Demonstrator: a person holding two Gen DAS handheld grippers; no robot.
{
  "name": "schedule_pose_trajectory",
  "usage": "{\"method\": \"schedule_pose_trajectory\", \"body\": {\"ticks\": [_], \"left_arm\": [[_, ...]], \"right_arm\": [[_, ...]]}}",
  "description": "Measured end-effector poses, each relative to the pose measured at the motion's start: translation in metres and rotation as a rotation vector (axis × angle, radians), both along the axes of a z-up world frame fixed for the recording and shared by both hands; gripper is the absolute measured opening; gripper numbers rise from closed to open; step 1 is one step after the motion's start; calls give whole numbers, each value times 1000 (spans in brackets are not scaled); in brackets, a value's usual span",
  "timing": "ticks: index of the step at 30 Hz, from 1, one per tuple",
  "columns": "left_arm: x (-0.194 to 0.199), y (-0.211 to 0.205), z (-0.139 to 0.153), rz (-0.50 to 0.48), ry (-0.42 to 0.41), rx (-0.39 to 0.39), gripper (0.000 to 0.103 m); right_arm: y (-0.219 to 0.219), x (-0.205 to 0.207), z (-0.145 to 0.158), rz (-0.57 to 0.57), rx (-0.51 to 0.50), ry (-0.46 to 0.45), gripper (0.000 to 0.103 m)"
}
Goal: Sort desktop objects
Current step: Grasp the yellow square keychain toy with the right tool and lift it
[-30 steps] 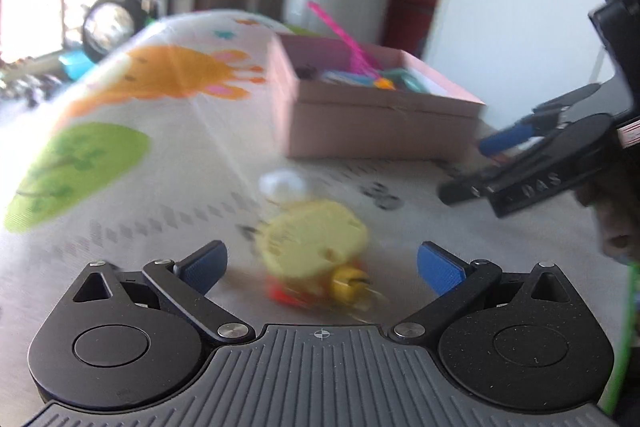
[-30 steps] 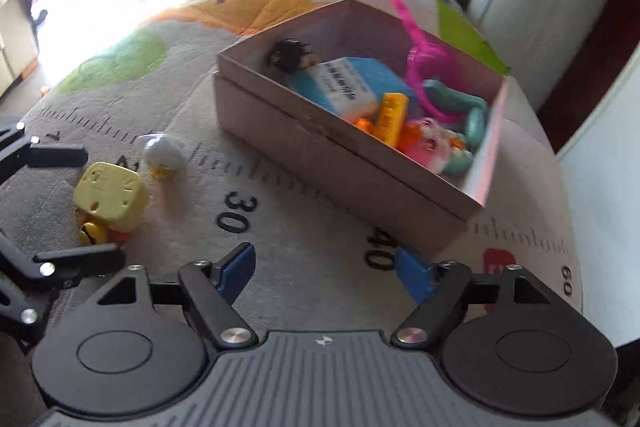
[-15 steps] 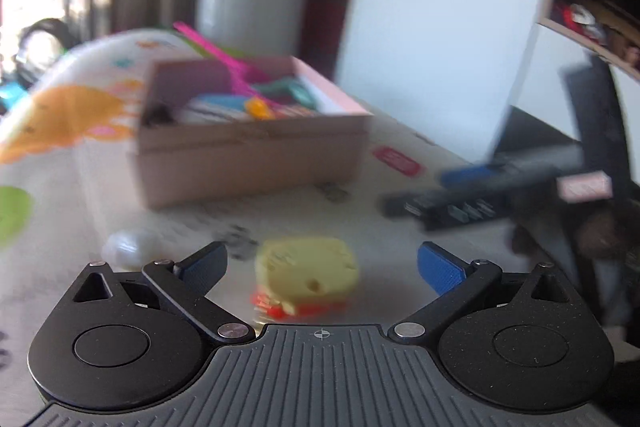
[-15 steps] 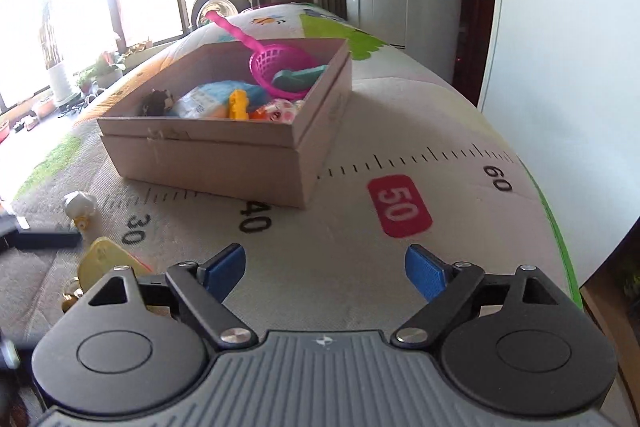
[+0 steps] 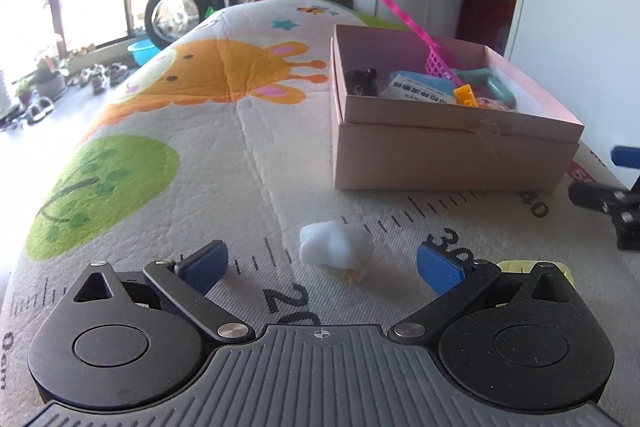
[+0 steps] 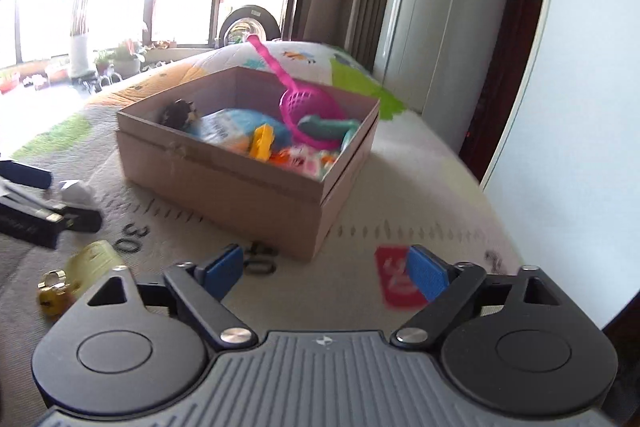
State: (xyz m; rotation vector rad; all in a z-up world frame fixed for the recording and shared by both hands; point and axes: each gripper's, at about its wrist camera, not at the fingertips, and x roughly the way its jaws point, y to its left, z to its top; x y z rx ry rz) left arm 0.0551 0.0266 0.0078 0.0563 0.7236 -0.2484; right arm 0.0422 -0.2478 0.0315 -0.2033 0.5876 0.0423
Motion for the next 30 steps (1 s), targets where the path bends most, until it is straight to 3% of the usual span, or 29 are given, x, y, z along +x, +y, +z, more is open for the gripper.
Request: {"method": "schedule_pose_trajectory", "body": {"ticks": [2, 5, 8, 10, 12, 18, 23, 30], "left_arm": [[-4, 0, 0, -25, -12, -23, 103], [-8, -2, 0, -67, -2, -75, 103], [-14, -14, -1, -125, -11, -61, 103], [-18, -19, -2, -169, 5, -83, 103], [-22, -24, -2, -199, 2, -90, 103], [-31, -27, -3, -227, 9, -115, 103], [-40, -36, -4, -233, 4, -28, 103], [-62, -55, -5, -305, 2, -6, 103]], "right_arm": [[-2, 18, 3, -11, -19, 18, 65], [-6, 39, 7, -9, 25, 41, 64], [-1, 48, 7, -69, -35, 3, 64], [0, 44, 9, -71, -6, 6, 66], [1, 33, 11, -46, 37, 14, 80], [7, -14, 11, 50, 95, 33, 89], [19, -30, 5, 168, 169, 99, 96], [-1, -22, 2, 18, 95, 69, 96]]}}
